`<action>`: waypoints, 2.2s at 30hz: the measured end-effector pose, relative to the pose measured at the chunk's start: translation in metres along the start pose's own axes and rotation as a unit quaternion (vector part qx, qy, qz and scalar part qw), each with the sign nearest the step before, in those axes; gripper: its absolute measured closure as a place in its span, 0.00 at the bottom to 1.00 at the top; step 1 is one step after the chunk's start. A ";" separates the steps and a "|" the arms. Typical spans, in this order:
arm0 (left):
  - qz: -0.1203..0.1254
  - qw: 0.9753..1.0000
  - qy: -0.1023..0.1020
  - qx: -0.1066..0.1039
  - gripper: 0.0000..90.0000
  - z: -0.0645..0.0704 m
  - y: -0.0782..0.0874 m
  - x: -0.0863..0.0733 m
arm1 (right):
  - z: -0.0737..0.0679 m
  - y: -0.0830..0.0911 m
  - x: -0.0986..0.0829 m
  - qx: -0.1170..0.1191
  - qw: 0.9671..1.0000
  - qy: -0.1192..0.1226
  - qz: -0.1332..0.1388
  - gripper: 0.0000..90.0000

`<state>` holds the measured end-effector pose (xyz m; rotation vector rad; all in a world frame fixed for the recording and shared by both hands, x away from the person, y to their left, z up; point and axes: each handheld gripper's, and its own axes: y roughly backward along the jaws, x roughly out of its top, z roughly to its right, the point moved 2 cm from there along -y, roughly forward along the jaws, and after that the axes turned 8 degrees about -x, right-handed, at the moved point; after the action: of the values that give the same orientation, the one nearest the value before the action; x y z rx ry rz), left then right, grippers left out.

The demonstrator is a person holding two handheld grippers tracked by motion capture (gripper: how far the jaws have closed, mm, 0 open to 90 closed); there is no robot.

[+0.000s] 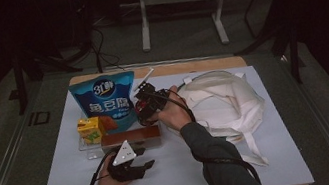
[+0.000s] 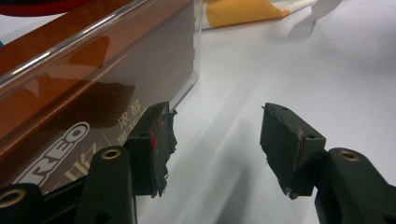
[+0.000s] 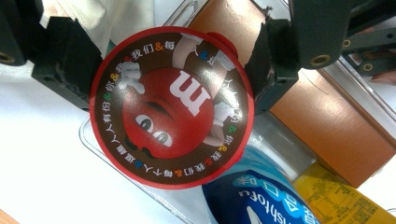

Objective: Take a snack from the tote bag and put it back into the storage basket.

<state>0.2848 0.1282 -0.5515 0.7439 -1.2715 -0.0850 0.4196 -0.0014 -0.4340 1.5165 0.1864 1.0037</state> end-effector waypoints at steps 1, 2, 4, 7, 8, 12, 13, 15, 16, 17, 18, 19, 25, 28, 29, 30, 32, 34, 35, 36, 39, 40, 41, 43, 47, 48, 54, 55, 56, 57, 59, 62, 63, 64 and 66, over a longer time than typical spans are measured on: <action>0.000 1.000 0.000 0.000 0.48 0.000 0.000 0.000 | 0.000 0.000 0.000 -0.002 1.000 0.000 -0.001 0.29; 0.000 1.000 0.000 0.000 0.48 0.000 0.000 0.000 | 0.000 -0.001 0.000 -0.002 1.000 0.000 0.000 0.29; 0.000 1.000 0.000 0.000 0.48 0.000 0.000 0.000 | 0.000 -0.002 -0.001 -0.003 1.000 -0.001 0.000 0.29; 0.000 1.000 0.000 0.000 0.48 0.000 0.000 0.000 | -0.001 -0.004 0.000 -0.002 1.000 -0.004 0.000 0.29; 0.000 1.000 0.000 0.000 0.48 0.000 0.000 0.000 | -0.002 -0.004 0.000 -0.002 1.000 -0.002 0.000 0.29; 0.000 1.000 0.000 0.000 0.48 0.000 0.000 0.000 | -0.004 -0.006 0.000 0.002 1.000 -0.001 -0.003 0.29; -0.001 1.000 0.000 0.000 0.48 0.000 0.000 0.000 | -0.004 -0.006 0.000 0.002 1.000 -0.002 -0.003 0.29; 0.000 1.000 0.000 0.000 0.48 0.000 0.000 0.000 | -0.004 -0.006 0.000 0.001 1.000 -0.001 -0.005 0.29; 0.000 1.000 0.000 -0.001 0.48 0.000 0.000 0.000 | -0.004 -0.006 0.000 0.001 1.000 0.001 -0.005 0.29; -0.001 1.000 0.000 -0.001 0.48 0.000 0.000 0.000 | -0.004 -0.006 0.000 0.001 1.000 0.001 -0.006 0.29; 0.000 1.000 0.000 -0.001 0.48 0.000 0.000 0.000 | -0.004 -0.006 0.000 0.001 1.000 0.004 -0.009 0.29; 0.000 1.000 0.001 -0.001 0.48 0.000 0.000 0.000 | -0.005 -0.006 -0.001 0.000 1.000 0.004 -0.011 0.29; 0.000 1.000 0.000 -0.001 0.48 0.000 0.000 0.000 | -0.005 -0.008 -0.001 0.001 1.000 0.003 -0.018 0.29; 0.000 1.000 0.001 -0.001 0.48 0.000 0.000 0.000 | -0.005 -0.008 -0.001 0.004 1.000 0.001 -0.020 0.29; 0.000 1.000 0.001 -0.001 0.48 0.000 0.000 0.000 | -0.005 -0.008 -0.001 0.004 1.000 0.001 -0.020 0.29; 0.000 1.000 0.001 -0.001 0.48 0.000 0.000 0.000 | -0.005 -0.008 -0.001 0.004 1.000 0.001 -0.020 0.29; 0.000 1.000 0.001 -0.001 0.48 0.000 0.000 0.000 | -0.005 -0.008 -0.002 0.006 1.000 0.005 -0.021 0.29; 0.000 1.000 0.001 -0.001 0.48 0.000 0.000 0.000 | -0.006 -0.009 -0.002 0.005 1.000 0.008 -0.023 0.28; 0.000 1.000 0.001 -0.001 0.48 0.000 0.000 0.000 | -0.006 -0.009 -0.002 0.004 1.000 0.009 -0.024 0.28; 0.000 1.000 0.001 -0.001 0.48 0.000 0.000 0.000 | -0.006 -0.009 -0.002 0.003 1.000 0.010 -0.024 0.28; 0.000 1.000 0.001 -0.001 0.48 0.000 0.000 0.000 | -0.005 -0.009 -0.003 0.005 1.000 0.008 -0.020 0.28; 0.000 1.000 0.001 -0.001 0.48 0.000 0.000 0.000 | -0.004 -0.008 -0.002 0.005 1.000 0.004 -0.015 0.27; 0.000 1.000 0.001 -0.001 0.48 0.000 0.000 0.000 | -0.003 -0.006 -0.002 0.004 1.000 0.002 -0.011 0.27; -0.001 1.000 0.001 -0.001 0.48 0.000 0.000 0.000 | -0.001 -0.003 -0.001 0.001 1.000 0.006 -0.009 0.27; 0.000 1.000 0.001 -0.001 0.48 0.000 0.000 0.000 | 0.002 0.000 -0.003 0.000 1.000 0.007 -0.010 0.28; -0.001 1.000 0.001 0.000 0.48 0.000 0.000 0.000 | 0.003 0.000 -0.004 0.002 1.000 0.008 -0.008 0.29; 0.000 1.000 0.002 0.000 0.48 0.000 0.000 0.000 | 0.006 0.001 -0.006 0.004 1.000 0.007 -0.007 0.35; 0.000 1.000 0.002 0.000 0.48 0.000 0.000 0.000 | 0.007 0.001 -0.006 0.004 1.000 0.007 -0.007 0.35; 0.000 1.000 0.001 0.000 0.48 0.000 0.000 0.000 | 0.008 0.002 -0.006 0.004 1.000 0.004 -0.006 0.35; 0.000 1.000 0.001 0.000 0.48 0.000 0.000 0.000 | 0.008 0.003 -0.006 0.005 1.000 0.004 -0.005 0.36; 0.000 1.000 0.001 0.000 0.48 0.000 0.000 0.000 | 0.009 0.005 -0.006 0.005 1.000 0.003 -0.002 0.37; 0.000 1.000 0.001 0.000 0.48 0.000 0.000 0.000 | 0.012 0.008 -0.007 0.003 1.000 0.007 0.000 0.38; 0.000 1.000 0.001 0.000 0.48 0.000 0.000 0.000 | 0.012 0.009 -0.007 0.004 1.000 0.006 -0.001 0.39; 0.000 1.000 0.002 0.000 0.48 0.000 0.000 0.000 | 0.013 0.009 -0.007 0.004 1.000 0.005 0.000 0.39; 0.000 1.000 0.001 0.000 0.48 0.000 0.000 0.000 | 0.015 0.011 -0.008 0.005 1.000 0.004 0.002 0.40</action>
<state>0.2851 0.1284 -0.5515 0.7439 -1.2688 -0.0840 0.4201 -0.0202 -0.4261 1.5227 0.1950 1.0135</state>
